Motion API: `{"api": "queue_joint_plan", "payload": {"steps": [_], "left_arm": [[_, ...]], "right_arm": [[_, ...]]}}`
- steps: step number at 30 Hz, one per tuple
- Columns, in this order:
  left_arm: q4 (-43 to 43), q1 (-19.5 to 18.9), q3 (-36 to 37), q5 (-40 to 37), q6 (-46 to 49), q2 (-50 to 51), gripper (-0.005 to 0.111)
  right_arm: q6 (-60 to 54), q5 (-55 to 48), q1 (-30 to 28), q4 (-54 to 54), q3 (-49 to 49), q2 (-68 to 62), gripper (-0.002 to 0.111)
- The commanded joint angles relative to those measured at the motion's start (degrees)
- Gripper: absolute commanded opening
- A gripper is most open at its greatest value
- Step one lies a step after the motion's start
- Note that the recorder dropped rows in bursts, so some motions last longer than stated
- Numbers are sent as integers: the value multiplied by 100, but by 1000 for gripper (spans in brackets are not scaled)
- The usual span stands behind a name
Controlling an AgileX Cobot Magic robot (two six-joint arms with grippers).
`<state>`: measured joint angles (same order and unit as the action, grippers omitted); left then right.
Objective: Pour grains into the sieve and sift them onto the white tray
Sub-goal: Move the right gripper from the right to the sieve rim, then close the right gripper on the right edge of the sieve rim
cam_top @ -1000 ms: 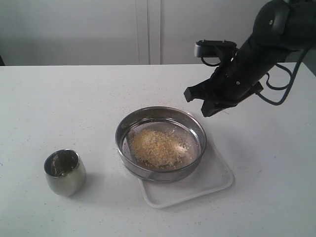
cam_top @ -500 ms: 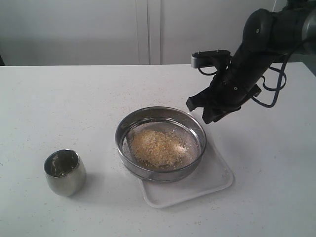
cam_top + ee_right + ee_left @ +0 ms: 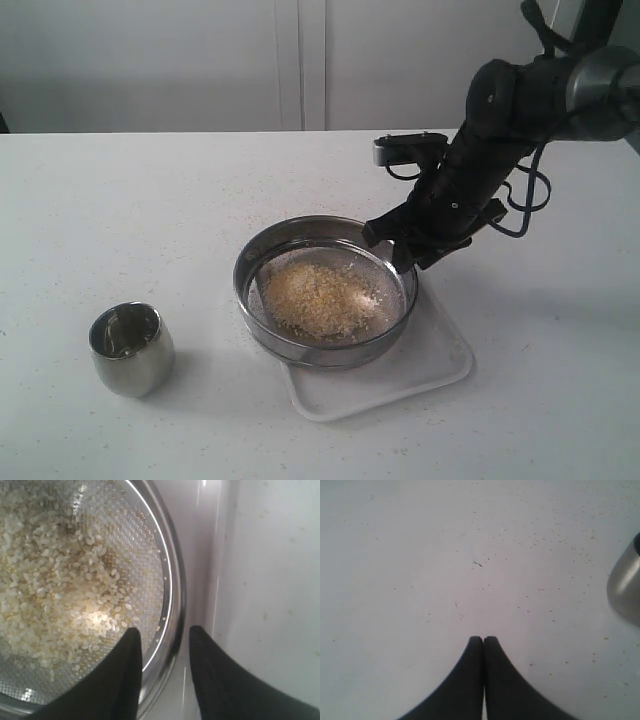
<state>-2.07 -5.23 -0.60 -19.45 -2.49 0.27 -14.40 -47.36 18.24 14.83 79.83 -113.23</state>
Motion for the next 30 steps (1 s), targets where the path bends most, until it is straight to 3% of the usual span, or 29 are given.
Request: {"api": "queue_joint_plan", "payload": {"steps": [1,20,30], "left_arm": [[-89,4,60,-91,17,-27,0],[-89,4,60,-91,17,-27,0],[-89,4,60,-91,17,-27,0]], "right_arm": [[9,91,-1,47,28,-171,32],[77,266,-1,58,28,-526,31],[693,265,-1,58,28,-586,2]]}}
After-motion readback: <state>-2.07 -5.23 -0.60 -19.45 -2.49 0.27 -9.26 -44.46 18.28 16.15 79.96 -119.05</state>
